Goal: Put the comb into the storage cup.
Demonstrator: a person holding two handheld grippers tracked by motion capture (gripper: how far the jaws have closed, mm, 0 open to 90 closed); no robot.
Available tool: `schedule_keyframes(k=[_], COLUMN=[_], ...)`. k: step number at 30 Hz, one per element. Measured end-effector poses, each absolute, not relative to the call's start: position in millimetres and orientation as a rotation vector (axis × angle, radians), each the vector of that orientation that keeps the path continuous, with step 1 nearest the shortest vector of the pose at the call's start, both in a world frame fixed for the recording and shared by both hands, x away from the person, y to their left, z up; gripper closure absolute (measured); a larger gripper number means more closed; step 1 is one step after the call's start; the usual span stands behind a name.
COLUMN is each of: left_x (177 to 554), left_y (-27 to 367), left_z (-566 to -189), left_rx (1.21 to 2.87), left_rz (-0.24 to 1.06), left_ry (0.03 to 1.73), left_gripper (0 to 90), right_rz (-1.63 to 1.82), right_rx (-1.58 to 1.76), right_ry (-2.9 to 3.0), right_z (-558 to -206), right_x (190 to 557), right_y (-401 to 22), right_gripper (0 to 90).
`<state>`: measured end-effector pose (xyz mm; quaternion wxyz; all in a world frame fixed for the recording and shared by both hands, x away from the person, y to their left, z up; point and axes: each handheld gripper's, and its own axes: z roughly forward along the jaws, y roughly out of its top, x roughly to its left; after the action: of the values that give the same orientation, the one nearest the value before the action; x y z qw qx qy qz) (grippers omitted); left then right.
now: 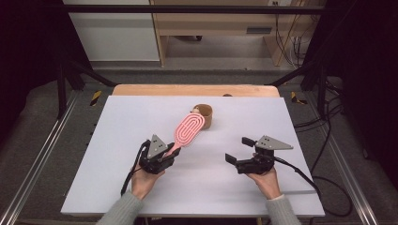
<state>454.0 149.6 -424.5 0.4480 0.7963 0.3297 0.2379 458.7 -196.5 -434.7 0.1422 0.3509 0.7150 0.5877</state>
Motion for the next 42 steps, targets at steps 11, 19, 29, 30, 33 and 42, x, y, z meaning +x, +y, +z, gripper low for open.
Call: schedule_keyframes(k=[11, 19, 29, 30, 33, 42], left_x=[450.4, 448.5, 449.7, 449.9, 449.4, 447.5], left_y=[137.0, 131.7, 127.9, 127.3, 124.1, 116.5], left_z=[-426.3, -425.1, -424.8, -424.4, -423.0, -419.8], left_rx=[1.985, 1.982, 1.965, 1.965, 1.957, 1.924], left_rz=[0.59, 0.591, 0.588, 0.588, 0.592, 0.604], left_ry=[0.796, 0.789, 0.809, 0.809, 0.808, 0.803], left_gripper=[68.8, 68.8, 68.8, 68.8, 68.8, 68.8], right_rz=[1.707, 1.713, 1.707, 1.708, 1.711, 1.726], right_rx=[1.017, 1.032, 1.028, 1.026, 1.028, 1.035], right_ry=[2.051, 2.048, 2.058, 2.058, 2.055, 2.05], right_z=[-432.3, -431.2, -428.8, -428.3, -426.6, -423.8], right_x=[458.8, 458.8, 460.5, 460.7, 460.9, 461.0], right_y=[-195.6, -194.8, -190.3, -189.6, -188.0, -186.0], right_gripper=[0.4, 0.4, 0.4, 0.4, 0.4, 0.4])
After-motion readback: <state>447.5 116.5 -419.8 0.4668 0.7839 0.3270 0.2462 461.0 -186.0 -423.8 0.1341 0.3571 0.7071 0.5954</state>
